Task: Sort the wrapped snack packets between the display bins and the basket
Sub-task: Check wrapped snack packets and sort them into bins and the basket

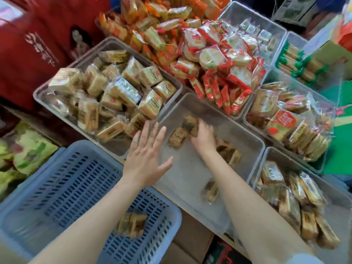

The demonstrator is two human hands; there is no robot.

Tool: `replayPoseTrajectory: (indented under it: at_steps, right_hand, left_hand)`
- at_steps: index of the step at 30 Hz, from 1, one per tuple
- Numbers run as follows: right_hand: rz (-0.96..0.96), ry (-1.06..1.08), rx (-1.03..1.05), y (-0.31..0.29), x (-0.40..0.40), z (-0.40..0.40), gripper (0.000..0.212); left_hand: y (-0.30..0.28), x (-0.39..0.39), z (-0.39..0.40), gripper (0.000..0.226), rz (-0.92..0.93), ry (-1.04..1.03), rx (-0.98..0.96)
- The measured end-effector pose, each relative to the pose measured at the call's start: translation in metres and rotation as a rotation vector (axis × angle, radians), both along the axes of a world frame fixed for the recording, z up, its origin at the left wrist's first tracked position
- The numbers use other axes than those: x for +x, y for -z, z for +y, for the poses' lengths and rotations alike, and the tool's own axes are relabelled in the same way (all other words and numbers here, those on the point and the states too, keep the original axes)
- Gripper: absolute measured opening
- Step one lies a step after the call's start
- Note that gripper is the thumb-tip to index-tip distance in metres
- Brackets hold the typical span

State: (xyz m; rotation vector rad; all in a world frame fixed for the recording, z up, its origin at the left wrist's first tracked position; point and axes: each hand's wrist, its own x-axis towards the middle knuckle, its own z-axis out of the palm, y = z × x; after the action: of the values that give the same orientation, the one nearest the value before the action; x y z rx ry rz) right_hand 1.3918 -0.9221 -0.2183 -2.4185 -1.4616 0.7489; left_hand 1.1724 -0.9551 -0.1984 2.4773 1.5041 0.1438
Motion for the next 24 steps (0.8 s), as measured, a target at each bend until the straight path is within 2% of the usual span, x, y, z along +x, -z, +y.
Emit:
replayPoseTrajectory:
  at_steps: [2,5,8,11,13,16,20,22,24]
  right_hand:
    - [0.032,-0.008,0.014,0.006,-0.003,0.009,0.074]
    - [-0.039,-0.085,0.01,0.009,-0.009,0.019,0.069]
    - [-0.11,-0.132,-0.029,0.007,-0.016,0.025,0.058]
    - [-0.072,-0.119,-0.016,0.005,-0.012,0.021,0.042]
    - [-0.008,-0.064,0.02,0.0,-0.006,0.009,0.035]
    - [0.134,0.03,0.077,-0.016,-0.004,-0.019,0.039]
    - [0.399,0.13,0.109,-0.055,-0.014,-0.065,0.035]
    - [0.521,0.139,0.113,-0.08,-0.02,-0.092,0.027]
    - [0.642,0.112,0.09,-0.105,-0.023,-0.122,0.026]
  left_hand:
    - [0.0,0.0,0.0,0.091,0.002,-0.002,0.007]
    - [-0.001,0.001,0.0,0.091,0.002,-0.004,0.014]
    - [-0.001,0.001,0.0,0.091,0.008,0.0,0.004]
    - [-0.003,0.0,0.0,0.09,0.016,0.002,-0.027]
    - [-0.005,0.0,0.001,0.09,0.03,0.003,-0.05]
    - [-0.008,0.0,0.001,0.09,0.041,0.005,-0.071]
    - [-0.02,0.0,0.0,0.096,0.022,-0.005,-0.106]
    - [-0.034,0.002,-0.01,0.092,-0.141,0.016,-0.157]
    - [-0.054,0.006,-0.031,0.075,-0.384,0.057,-0.286]
